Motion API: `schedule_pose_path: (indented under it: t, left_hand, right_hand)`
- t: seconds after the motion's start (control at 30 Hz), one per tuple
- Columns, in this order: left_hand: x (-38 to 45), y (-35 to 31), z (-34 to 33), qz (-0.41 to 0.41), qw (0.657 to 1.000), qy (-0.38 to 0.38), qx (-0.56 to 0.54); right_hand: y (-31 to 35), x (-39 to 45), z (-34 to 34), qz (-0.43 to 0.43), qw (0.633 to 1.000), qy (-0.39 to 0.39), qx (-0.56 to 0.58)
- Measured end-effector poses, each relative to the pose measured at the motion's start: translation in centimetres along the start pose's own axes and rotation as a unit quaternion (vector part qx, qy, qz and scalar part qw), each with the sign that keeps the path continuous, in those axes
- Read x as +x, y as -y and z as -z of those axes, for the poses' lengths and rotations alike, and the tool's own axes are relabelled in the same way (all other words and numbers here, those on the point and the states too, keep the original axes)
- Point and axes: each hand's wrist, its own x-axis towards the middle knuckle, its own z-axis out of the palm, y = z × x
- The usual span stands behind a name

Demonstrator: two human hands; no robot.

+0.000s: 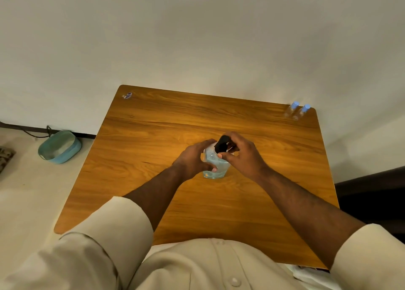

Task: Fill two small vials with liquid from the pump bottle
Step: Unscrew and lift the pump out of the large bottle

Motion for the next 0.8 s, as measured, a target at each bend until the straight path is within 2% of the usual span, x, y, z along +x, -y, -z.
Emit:
schedule_pose_path:
  t: [0.37, 0.53, 0.73, 0.8]
  left_hand:
    - [-0.1, 0.1, 0.0, 0.004, 1.000, -0.002, -0.009]
    - [0.0, -0.1, 0.1, 0.015, 1.000, 0.003, -0.011]
    - [0.1, -0.3, 0.3, 0.017, 1.000, 0.013, -0.007]
    - [0.3, -0.4, 0.3, 0.022, 1.000, 0.012, -0.005]
  right_hand:
    - [0.4, -0.3, -0.8, -0.007, 0.999, -0.038, 0.002]
    - [-0.2, -1.0, -0.6, -0.012, 0.999, 0.004, 0.034]
    - [0.6, -0.7, -1.4, -0.029, 0.997, -0.061, 0.030]
    - [0.8, -0.8, -1.4, -0.042, 0.995, -0.070, 0.061]
